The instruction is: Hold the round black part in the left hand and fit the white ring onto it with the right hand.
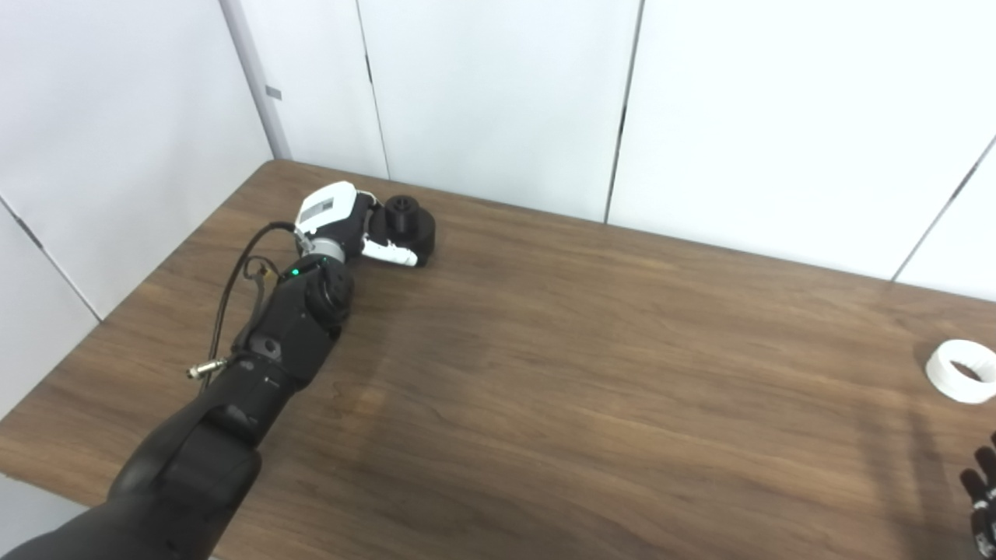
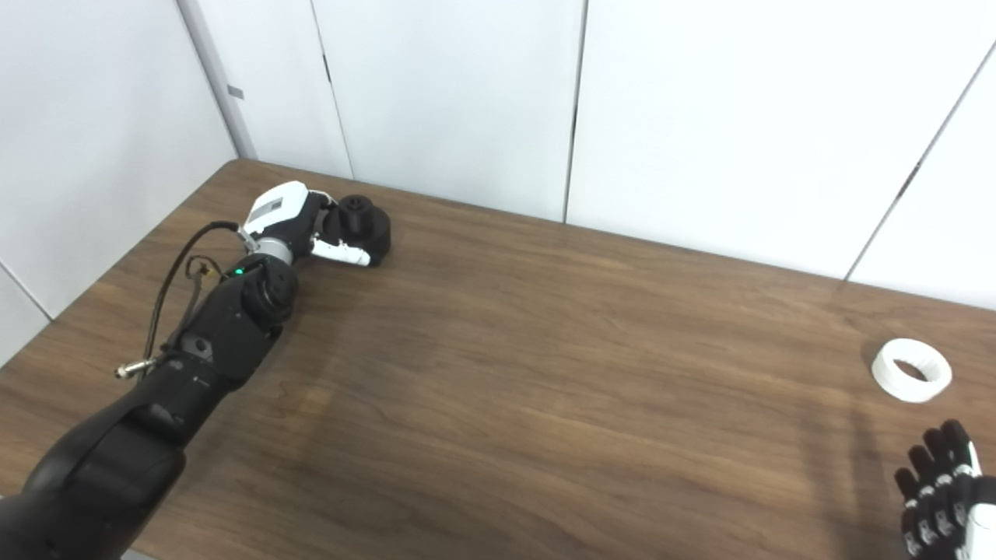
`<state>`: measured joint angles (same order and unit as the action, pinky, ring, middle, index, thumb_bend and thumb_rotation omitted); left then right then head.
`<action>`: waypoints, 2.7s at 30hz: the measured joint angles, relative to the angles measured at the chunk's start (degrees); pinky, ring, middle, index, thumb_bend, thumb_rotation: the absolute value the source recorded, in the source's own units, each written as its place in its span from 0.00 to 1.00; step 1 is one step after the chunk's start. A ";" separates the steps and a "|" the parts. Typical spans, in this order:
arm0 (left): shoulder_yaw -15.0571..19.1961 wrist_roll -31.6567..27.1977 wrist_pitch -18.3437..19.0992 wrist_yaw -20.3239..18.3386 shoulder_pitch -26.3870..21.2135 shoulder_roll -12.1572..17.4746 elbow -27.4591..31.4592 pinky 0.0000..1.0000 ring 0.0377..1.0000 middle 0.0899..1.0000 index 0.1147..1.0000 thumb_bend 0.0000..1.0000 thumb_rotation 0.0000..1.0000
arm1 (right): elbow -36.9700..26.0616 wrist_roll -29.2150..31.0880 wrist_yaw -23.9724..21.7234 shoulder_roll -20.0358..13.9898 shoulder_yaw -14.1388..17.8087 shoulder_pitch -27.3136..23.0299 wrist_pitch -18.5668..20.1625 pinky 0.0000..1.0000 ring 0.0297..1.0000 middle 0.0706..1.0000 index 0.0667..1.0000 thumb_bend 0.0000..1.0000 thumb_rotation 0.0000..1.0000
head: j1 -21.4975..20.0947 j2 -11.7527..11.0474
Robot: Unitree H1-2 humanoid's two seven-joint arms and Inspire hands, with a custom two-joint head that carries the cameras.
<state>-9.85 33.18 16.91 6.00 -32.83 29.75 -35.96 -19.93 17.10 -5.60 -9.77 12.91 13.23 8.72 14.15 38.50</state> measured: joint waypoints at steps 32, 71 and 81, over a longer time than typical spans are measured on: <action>-7.06 -1.48 0.30 -9.85 18.11 -7.97 35.08 0.84 0.92 0.87 0.59 0.77 0.29 | 0.66 -0.39 -0.01 0.53 -1.03 0.30 -0.27 1.00 1.00 1.00 1.00 0.59 0.95 | -6.51 2.37; -16.97 10.25 -13.21 -13.76 39.61 -13.70 54.68 0.91 0.90 0.85 0.57 0.81 0.30 | 0.57 -2.79 3.94 1.13 -5.96 -0.25 -0.23 0.99 1.00 1.00 0.96 0.63 0.93 | -20.92 10.55; -17.11 11.70 -14.29 -13.71 39.98 -15.07 54.37 0.92 0.92 0.86 0.57 0.79 0.32 | 0.49 -2.70 4.14 1.10 -5.98 -0.32 -0.02 0.99 1.00 1.00 0.97 0.63 0.93 | -21.27 10.55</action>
<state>-26.95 44.88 2.62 -7.70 7.15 14.68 18.41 -19.43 14.40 -1.46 -8.67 6.93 12.91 8.70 -7.12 49.04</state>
